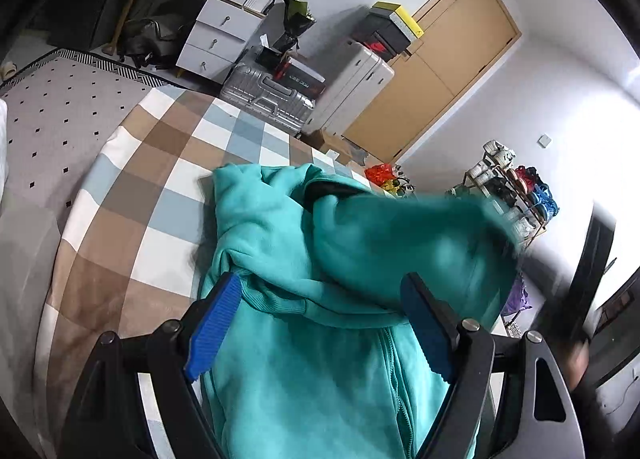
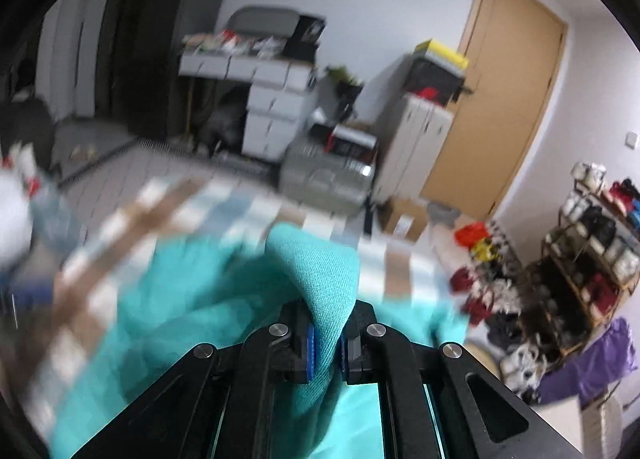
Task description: Fold large clothes
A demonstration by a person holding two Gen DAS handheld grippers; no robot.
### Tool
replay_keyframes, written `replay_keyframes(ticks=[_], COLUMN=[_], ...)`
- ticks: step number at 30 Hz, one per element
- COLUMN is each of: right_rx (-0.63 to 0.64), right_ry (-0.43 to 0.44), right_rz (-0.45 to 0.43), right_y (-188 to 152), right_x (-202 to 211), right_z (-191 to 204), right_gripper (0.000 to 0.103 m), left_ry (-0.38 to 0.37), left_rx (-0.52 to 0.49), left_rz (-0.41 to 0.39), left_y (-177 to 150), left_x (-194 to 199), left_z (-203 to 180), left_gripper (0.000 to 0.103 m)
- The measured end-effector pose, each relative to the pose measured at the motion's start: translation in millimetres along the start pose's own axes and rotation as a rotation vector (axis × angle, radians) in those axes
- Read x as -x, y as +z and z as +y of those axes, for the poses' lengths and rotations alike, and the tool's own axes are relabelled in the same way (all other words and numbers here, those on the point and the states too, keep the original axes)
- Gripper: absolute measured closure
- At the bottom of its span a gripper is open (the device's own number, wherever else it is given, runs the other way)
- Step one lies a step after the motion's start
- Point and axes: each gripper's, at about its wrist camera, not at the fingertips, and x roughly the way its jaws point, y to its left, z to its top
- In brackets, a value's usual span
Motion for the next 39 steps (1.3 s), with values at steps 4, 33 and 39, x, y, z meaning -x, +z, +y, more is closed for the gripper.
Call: replay_keyframes(ticks=[4,33,39], right_rx=[-0.142,-0.707,-0.689], right_ry=[0.124,0.225,0.247], right_rz=[0.133,-0.108,-0.092], right_y=[-89,-163,-165], right_x=[-8,80,76], right_z=[17,-43,-42], right_gripper=[0.095,0.042,0.041], left_ry=[-0.013,0.218,0.192], left_rx=[0.019,-0.46,-0.32], left_rz=[0.011,0.397,0.383], left_y=[-3,-59,-40], left_x=[0,-165,-147], left_z=[-3,-98,-68], left_gripper=[0.025,0.028,0.098])
